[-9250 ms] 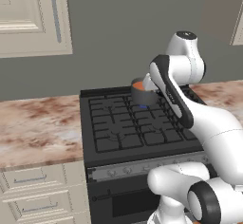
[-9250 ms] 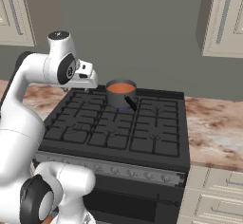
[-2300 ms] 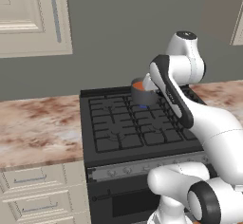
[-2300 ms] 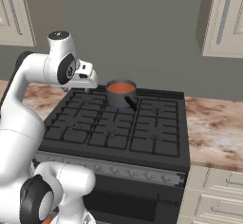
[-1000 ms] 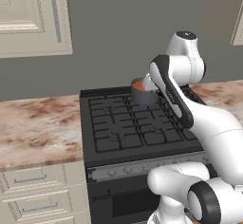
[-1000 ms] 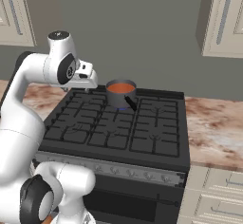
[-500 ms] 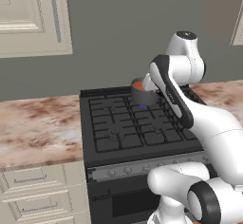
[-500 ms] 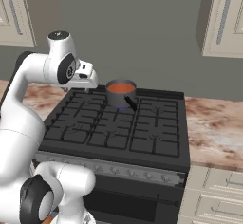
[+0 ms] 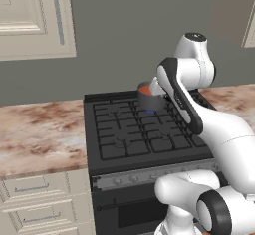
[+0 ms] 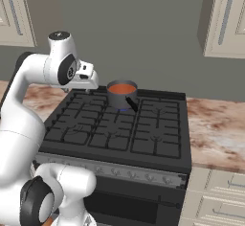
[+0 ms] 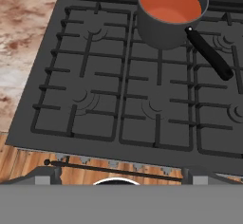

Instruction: Wait until the marinara sauce is simmered to a deep red color and then turn off the stove.

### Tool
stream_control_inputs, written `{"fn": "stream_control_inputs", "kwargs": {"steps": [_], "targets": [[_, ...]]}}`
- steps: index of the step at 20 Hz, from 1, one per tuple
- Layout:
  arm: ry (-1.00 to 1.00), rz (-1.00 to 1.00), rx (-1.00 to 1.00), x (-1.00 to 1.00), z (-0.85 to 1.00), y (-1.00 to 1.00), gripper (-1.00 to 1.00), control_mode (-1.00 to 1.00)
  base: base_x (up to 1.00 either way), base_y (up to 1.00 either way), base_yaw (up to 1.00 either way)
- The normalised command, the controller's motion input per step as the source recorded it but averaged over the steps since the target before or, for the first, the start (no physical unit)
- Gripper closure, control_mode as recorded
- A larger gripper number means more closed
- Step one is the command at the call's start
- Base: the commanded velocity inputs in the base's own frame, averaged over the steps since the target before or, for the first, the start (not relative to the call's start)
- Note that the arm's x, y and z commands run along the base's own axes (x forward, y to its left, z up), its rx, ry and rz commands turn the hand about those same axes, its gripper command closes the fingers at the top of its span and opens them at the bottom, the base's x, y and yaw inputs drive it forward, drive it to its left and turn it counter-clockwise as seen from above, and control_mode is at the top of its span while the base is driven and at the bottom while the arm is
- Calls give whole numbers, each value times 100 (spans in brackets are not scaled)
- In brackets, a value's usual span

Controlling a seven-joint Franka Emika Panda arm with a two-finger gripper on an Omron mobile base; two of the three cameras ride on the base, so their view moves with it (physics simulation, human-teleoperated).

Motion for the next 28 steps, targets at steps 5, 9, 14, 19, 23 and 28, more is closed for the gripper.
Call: {"fn": "stream_control_inputs", "kwargs": {"steps": [5, 9, 14, 19, 23, 28], "targets": [[0, 0, 0, 0, 0, 0, -100, -100, 0, 0, 0], [0, 0, 0, 0, 0, 0, -100, -100, 0, 0, 0], [0, -3, 10, -26, -8, -29, -100, -100, 0, 0, 0], [-1, -12, 17, -52, -30, -71, -100, -100, 0, 0, 0], [-6, -16, 14, -59, -35, -61, -100, -100, 0, 0, 0], [-10, -17, 12, -53, -42, -48, -100, -100, 0, 0, 0]]}}
